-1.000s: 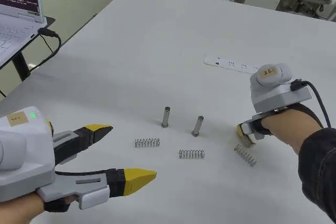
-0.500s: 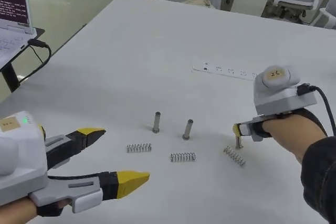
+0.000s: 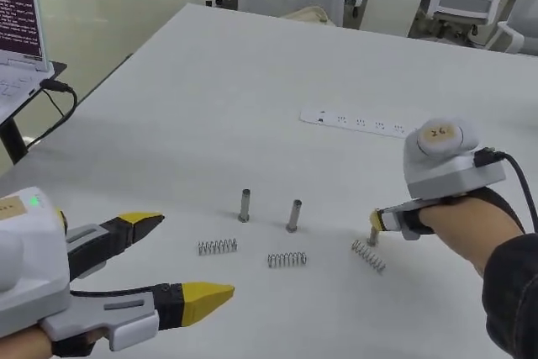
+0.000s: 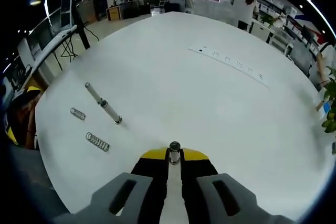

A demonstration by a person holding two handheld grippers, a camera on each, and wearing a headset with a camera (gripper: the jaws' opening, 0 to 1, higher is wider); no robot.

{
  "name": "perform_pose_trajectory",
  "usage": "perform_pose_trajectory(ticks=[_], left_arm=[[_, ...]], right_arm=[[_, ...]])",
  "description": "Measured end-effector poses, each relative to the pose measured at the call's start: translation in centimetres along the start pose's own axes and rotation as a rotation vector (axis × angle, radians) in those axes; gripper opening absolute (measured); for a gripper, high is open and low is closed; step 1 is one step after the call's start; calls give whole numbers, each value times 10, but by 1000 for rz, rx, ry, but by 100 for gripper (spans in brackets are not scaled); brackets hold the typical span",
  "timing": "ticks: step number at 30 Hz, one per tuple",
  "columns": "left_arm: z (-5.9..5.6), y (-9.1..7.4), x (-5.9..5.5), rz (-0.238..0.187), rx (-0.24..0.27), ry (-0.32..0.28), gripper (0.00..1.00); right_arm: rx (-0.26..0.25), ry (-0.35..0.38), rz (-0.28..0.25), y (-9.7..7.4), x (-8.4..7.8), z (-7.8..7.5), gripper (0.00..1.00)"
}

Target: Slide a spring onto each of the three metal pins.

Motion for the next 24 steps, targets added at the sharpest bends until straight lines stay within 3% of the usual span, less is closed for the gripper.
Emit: perform_pose_trajectory(ticks=[24], left_arm=[[-2, 2, 1, -2, -1, 4, 76]], right_arm=[[2, 7, 20, -5, -4, -3, 6]])
Point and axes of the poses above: the centre of the closed fingertips' face, and the gripper's own axes: y roughly forward along the fingers, z roughly to its left, x roughly out of its top, the point moved 4 cm from there along -y, roughly backward along the fingers, and after that the axes turned 5 degrees about -y, right-handed, at the moved point
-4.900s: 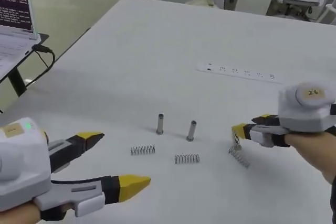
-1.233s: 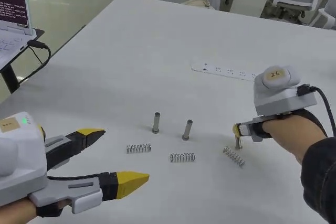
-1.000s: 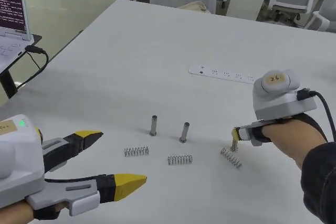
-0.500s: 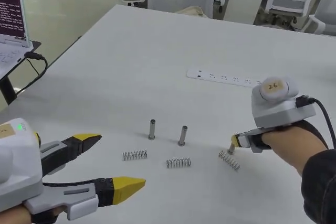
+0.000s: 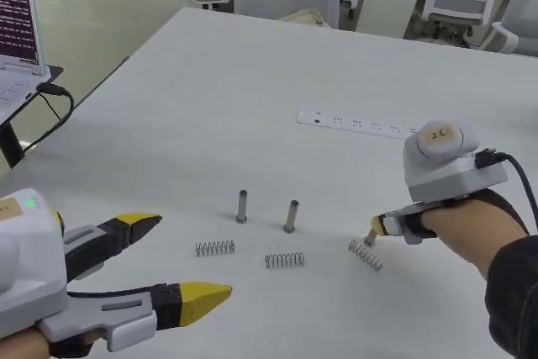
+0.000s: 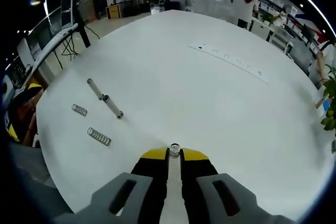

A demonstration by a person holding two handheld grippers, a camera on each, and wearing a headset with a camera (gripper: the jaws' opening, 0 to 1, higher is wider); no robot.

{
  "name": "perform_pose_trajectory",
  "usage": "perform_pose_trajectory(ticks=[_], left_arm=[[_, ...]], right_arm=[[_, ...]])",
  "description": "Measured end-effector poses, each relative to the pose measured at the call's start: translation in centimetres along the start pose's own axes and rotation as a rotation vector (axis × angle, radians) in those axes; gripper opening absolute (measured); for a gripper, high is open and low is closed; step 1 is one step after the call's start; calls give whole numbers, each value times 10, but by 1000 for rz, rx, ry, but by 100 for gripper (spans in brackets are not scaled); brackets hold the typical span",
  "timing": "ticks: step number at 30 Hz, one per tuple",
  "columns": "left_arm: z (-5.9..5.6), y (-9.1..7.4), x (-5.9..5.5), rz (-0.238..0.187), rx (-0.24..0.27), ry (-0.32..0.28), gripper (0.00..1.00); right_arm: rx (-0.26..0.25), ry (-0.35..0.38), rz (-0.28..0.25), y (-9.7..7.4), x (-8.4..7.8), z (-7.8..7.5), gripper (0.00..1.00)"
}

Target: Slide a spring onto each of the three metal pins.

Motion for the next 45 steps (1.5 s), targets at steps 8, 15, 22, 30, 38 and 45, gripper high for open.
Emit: perform_pose_trajectory(ticks=[8, 15, 22, 30, 38, 45], left_arm=[[0, 0, 0, 0, -1, 1, 76], [1, 0, 0, 0, -2, -1, 76], [1, 0, -1, 0, -4, -1, 76], [0, 0, -1, 4, -6, 0, 76], [-1, 0, -2, 9, -6, 1, 76], [-1, 0, -2, 10, -6, 5, 76]], right_arm=[[-2, 0, 14, -3, -2, 1, 6], [-7, -26, 3, -2, 0, 0, 6], [-5, -32, -14, -2, 4, -1, 7], [-3, -51, -21, -3, 4, 0, 10], [-8, -64, -42, -11, 0, 1, 12], [16, -68, -71, -16, -9, 3, 14]])
Point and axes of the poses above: the centre of the closed fingertips' face, and the gripper's own axes: y roughly forward along the fingers, z roughly to its left, x roughly out of its top, the point moved 4 cm from there along -y, roughly backward along the fingers, and after that the axes turned 5 degrees about -y, right-handed, at the moved point
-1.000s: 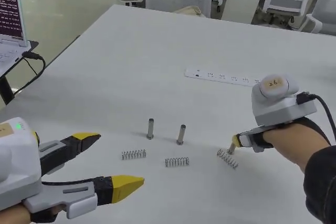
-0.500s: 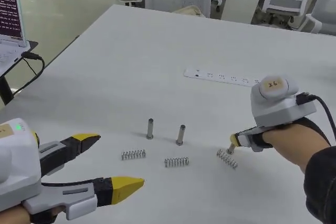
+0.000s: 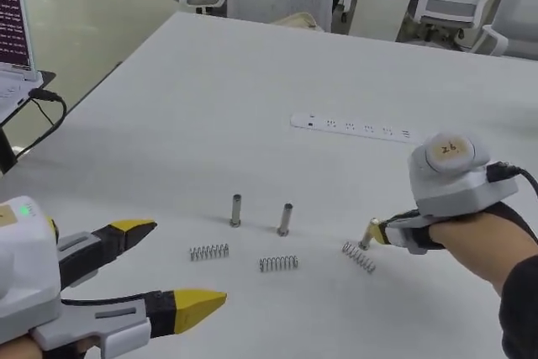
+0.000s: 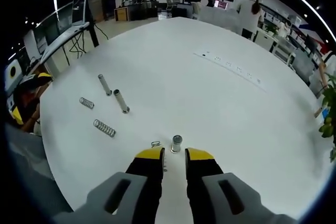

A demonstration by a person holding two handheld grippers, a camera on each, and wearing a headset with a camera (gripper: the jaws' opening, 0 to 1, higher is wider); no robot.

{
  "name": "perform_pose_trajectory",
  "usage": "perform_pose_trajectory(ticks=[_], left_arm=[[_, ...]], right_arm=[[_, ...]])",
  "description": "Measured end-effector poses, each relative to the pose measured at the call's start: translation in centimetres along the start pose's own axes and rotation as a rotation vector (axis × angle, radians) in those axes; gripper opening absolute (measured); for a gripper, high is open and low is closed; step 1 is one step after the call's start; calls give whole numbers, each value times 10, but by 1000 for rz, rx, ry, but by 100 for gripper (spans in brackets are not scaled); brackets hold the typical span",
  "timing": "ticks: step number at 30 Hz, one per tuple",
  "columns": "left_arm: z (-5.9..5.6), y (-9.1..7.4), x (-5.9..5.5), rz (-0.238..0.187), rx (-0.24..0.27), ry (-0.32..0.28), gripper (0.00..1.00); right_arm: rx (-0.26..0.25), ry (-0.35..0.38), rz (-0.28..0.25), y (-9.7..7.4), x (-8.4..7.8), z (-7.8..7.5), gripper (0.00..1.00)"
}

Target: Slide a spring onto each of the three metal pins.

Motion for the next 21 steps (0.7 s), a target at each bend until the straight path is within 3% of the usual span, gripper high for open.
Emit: perform_pose_trajectory(ticks=[15, 21], left_arm=[[-1, 1, -1, 8, 1, 2, 76], [0, 1, -2, 13, 4, 3, 76]], right_arm=[[87, -92, -86, 1, -18, 16, 19], [113, -91, -77, 8, -28, 16, 20]])
Point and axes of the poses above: the centre of the closed fingertips' face, and the gripper's own axes: y roughly forward along the fingers, z roughly to its left, x roughly out of its top, the point moved 4 cm from there along -y, roughly backward along the fingers, and after that the axes turned 5 degrees about -y, right-handed, at the moved point
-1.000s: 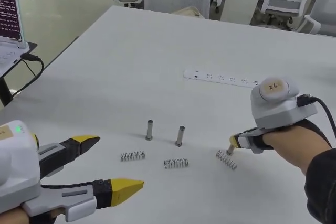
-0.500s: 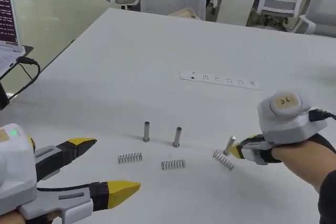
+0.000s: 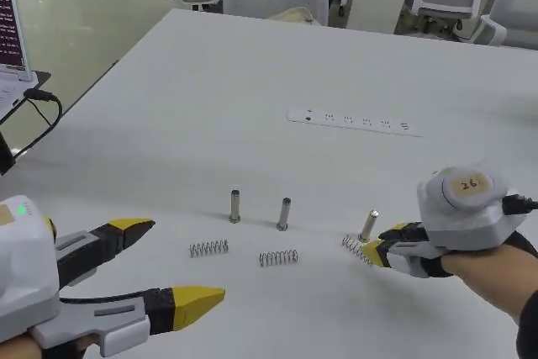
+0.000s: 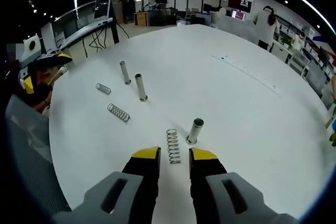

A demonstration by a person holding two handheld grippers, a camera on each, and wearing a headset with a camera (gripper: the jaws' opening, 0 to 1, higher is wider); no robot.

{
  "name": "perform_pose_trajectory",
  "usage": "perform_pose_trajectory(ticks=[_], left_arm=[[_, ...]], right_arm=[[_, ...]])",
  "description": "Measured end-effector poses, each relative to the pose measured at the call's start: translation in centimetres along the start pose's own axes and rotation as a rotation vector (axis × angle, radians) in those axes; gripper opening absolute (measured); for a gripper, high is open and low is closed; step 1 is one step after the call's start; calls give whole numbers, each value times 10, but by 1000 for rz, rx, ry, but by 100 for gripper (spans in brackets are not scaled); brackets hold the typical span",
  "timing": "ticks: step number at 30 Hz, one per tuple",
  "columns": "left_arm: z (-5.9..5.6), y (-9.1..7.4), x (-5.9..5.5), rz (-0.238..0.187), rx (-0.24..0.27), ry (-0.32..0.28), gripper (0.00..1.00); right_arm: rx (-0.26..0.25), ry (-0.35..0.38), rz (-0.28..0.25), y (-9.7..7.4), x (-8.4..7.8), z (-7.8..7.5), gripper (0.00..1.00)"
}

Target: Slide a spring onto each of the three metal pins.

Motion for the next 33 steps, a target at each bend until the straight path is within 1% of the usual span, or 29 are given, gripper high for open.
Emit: perform_pose_trajectory(ticks=[2, 4, 8, 20, 24, 30, 33], left_arm=[[0, 0, 0, -1, 1, -2, 76], [1, 0, 0, 4, 3, -1, 76], [1, 1, -1, 10, 3, 0, 76], [1, 1, -3, 17, 0, -5, 76], [0, 0, -3, 21, -2, -4, 76], [1, 0, -3, 21, -2, -5, 76], [1, -1, -3, 20, -3, -5, 76]], right_arm=[[7, -8, -1, 3, -4, 0, 19], [15, -5, 17, 6, -9, 1, 19], [22, -14, 20, 10, -12, 2, 19], [36, -47, 43, 16, -17, 5, 17], [37, -72, 51, 19, -19, 6, 17], [32, -86, 52, 19, -19, 7, 14], [28, -103, 56, 19, -19, 7, 10]])
Point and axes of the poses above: the centre of the closed fingertips' face, and the gripper's own axes: y roughly forward along the fingers, z roughly to its left, x roughly out of its top, the point moved 4 cm from there along -y, roughly backward along the fingers, and after that the axes turned 5 degrees about -y, right-handed, at the moved point
